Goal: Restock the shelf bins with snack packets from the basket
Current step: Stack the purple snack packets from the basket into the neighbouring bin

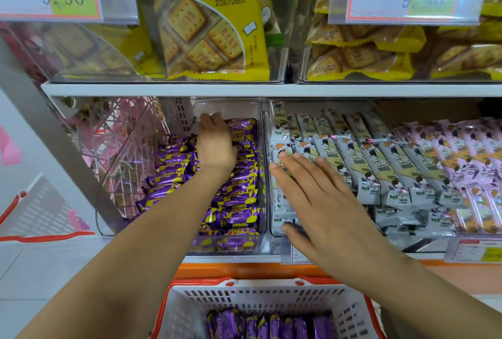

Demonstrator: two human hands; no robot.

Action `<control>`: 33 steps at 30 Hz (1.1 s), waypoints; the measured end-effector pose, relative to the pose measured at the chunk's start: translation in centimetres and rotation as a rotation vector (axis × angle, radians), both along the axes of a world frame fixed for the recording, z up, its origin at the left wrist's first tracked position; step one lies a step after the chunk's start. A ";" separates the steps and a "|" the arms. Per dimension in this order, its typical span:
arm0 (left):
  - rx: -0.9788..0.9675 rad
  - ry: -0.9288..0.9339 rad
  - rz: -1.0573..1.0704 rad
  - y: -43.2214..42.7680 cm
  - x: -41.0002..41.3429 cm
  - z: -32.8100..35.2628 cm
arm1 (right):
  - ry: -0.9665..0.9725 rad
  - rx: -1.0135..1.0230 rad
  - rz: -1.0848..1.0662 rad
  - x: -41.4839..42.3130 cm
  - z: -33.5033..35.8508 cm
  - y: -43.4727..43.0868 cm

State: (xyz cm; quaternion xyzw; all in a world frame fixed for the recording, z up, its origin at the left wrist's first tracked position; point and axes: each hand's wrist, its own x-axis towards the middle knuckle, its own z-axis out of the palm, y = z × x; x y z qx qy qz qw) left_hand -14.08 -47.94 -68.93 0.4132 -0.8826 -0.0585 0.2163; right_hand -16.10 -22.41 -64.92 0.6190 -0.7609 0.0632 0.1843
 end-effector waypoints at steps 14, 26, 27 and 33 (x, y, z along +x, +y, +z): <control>0.187 0.172 -0.039 1.8 0.9 0.3 | 0.016 -0.010 0.001 -0.1 -0.3 -0.1; 0.202 -0.001 -0.177 3.7 3.8 1.8 | 0.000 -0.041 0.018 -0.3 -0.5 0.0; 0.202 0.010 -0.173 4.1 4.4 2.1 | -0.002 -0.041 0.019 -0.3 -0.5 0.0; 0.077 0.079 -0.245 8.0 9.4 4.0 | -0.017 -0.062 0.056 -0.2 0.1 0.5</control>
